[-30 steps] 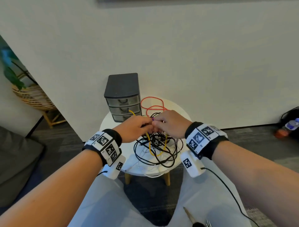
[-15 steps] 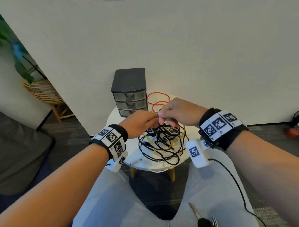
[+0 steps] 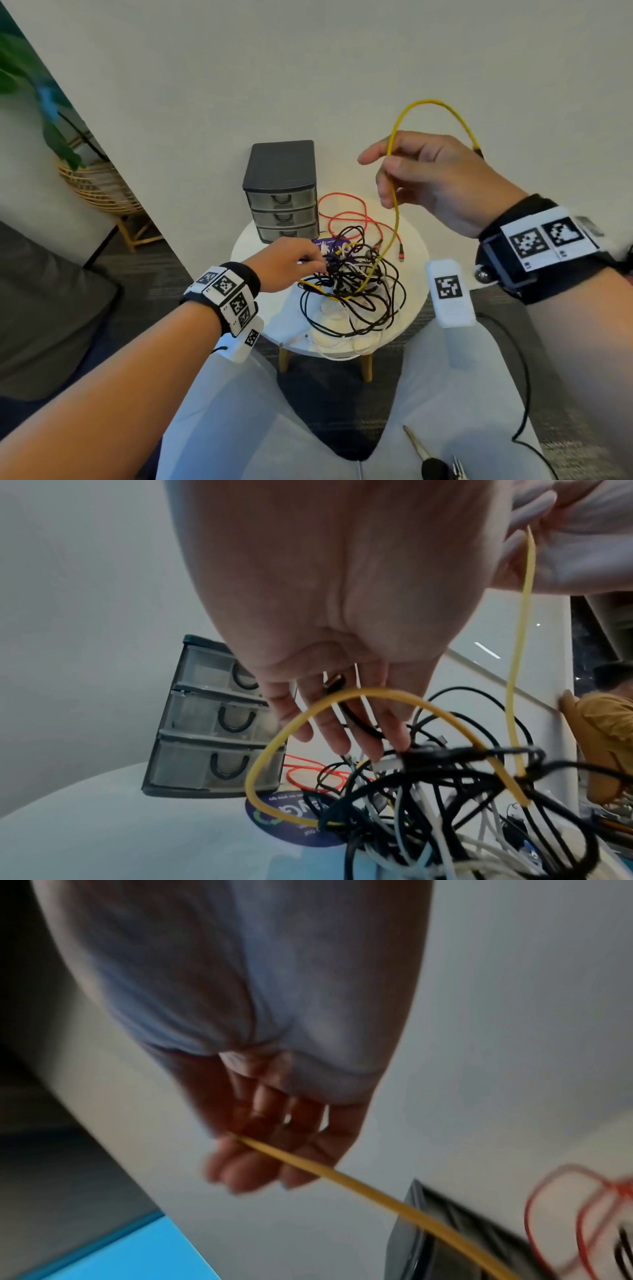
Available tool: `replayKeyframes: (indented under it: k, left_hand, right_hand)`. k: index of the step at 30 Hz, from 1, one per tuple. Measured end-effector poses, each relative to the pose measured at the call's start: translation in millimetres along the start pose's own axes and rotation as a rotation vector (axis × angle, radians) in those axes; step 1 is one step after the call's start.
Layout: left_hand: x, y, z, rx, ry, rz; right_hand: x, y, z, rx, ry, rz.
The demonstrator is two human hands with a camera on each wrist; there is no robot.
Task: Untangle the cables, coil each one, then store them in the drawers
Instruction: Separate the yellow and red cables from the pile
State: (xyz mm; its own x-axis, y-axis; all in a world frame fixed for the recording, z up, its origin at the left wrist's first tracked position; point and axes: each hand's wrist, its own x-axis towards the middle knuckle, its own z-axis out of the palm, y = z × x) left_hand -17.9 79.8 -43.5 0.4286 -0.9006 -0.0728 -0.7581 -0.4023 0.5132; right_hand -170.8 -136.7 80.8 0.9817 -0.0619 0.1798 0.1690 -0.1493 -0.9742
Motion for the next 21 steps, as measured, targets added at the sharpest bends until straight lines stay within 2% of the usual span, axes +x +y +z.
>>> replayKeyframes:
  k: [2, 4, 6, 9, 15, 18, 21]
  left_hand:
    - [-5.3, -1.7, -2.7, -0.003, -0.013, 0.007]
    - [-11.1, -1.3, -4.8, 0.073, -0.129, 0.011]
    - [-14.9, 2.2, -4.7, 0.241, -0.254, 0.017]
    - [-15.1, 7.8, -4.4, 0.377, -0.312, 0.015]
    - [-21.5, 19.4, 0.6, 0.408, -0.375, 0.037]
    - [-23.1, 31.1, 9.7, 0.591, -0.417, 0.068]
    - [-20.2, 35.1, 20.6, 0.760, -0.401, 0.058]
  right_hand:
    - [-1.1, -1.4, -4.1, -0.186, 0.059, 0.067]
    - [-2.3, 0.7, -6.9, -0.323, 0.097, 0.137]
    - [-2.5, 5.5, -5.6, -0.385, 0.099, 0.212]
    - [-2.2, 15.0, 0.6, -0.429, 0.080, 0.306]
    - [-1.1, 39.8, 5.6, -0.324, 0.109, 0.415]
    - [1.0, 48.7, 7.7, -0.208, 0.152, 0.444]
    - [4.6, 60.4, 9.7, -0.203, 0.254, 0.470]
